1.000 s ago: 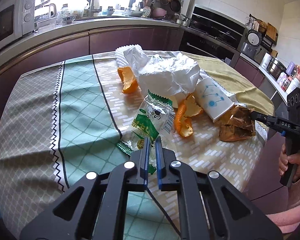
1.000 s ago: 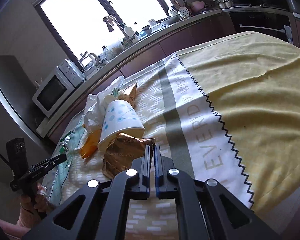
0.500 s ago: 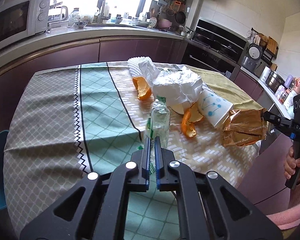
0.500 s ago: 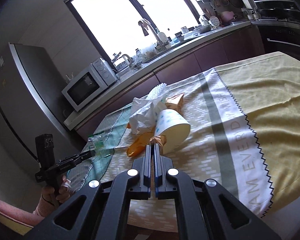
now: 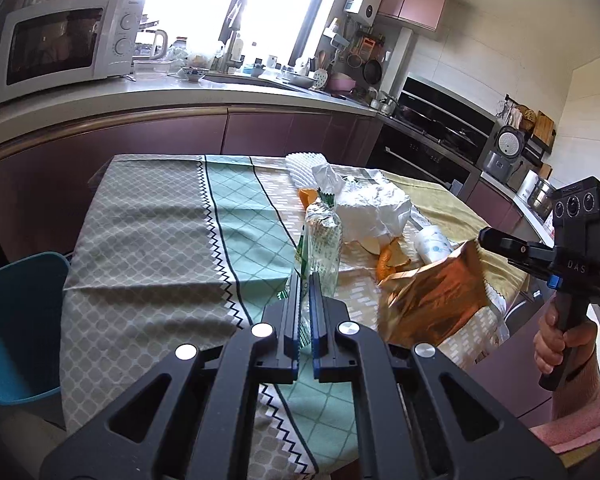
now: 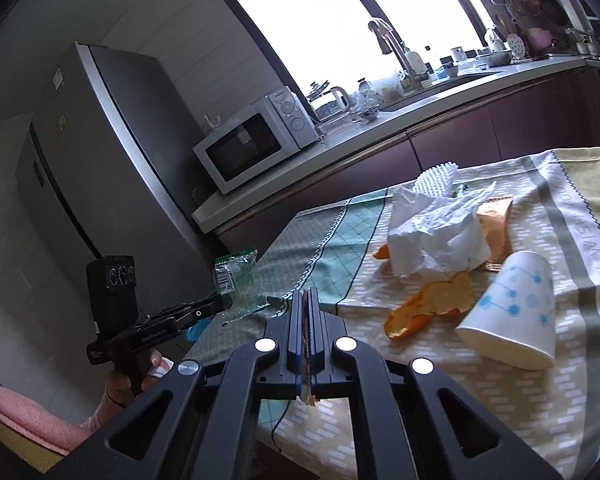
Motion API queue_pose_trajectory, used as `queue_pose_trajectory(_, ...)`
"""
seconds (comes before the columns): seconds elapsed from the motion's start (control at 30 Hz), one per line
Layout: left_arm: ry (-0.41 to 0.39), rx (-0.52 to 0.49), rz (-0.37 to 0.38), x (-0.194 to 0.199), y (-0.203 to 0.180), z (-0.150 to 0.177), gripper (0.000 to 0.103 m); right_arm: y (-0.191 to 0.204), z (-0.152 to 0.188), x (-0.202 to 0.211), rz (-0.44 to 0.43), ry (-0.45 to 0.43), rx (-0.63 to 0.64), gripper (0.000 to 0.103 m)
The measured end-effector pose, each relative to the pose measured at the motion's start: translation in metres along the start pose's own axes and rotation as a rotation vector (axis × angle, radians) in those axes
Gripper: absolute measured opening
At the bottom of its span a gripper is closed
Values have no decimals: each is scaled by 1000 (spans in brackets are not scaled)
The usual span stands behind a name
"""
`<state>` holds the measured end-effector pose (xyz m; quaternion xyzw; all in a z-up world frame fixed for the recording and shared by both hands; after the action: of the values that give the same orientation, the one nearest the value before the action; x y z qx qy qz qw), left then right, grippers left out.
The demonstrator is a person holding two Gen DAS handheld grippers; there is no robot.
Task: Collect trash
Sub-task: 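Lift both wrappers off the table and carry them toward the teal bin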
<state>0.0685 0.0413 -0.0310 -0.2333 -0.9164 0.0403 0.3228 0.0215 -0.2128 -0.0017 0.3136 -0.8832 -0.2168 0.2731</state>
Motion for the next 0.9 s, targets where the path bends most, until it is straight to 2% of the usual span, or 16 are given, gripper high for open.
queue_pose_trajectory(0.23, -5, 31, -35, 19, 19, 6, 4, 7, -8, -36, -42, 31, 10, 2)
queue_pose_trajectory(0.47, -3, 61, -55, 26, 37, 10, 4, -24, 0, -39, 121, 67, -41, 7)
queue_pose_trajectory(0.53, 6, 65, -48, 24, 40, 11, 4, -38, 9, -36, 170, 79, -81, 18)
queue_pose_trajectory(0.6, 14, 64, -39, 21, 39, 12, 4, -44, 18, -34, 231, 100, -80, 33)
queue_pose_trajectory(0.63, 16, 61, -35, 19, 39, 12, 4, -45, 22, -33, 257, 108, -76, 36)
queue_pose_trajectory(0.77, 36, 56, -11, 8, 34, 12, 4, -50, 31, -30, 287, 113, -95, 64)
queue_pose_trajectory(0.8, 40, 52, -13, 6, 32, 12, 4, -53, 34, -33, 288, 128, -101, 67)
queue_pose_trajectory(0.9, 46, 50, -13, 2, 31, 10, 4, -59, 42, -43, 269, 161, -131, 65)
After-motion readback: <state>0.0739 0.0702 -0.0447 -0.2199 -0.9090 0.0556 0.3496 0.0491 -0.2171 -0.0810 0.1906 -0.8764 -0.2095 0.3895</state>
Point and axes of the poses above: each gripper's, at about its wrist camera, not at the fingertips, and x roughly against the way its jaws point, y to its left, z to its underside, the point moved 1 cm from there along -x, roughly the way its jaws point, and after that the axes turned 8 degrees about -z, right-handed, at the moved point
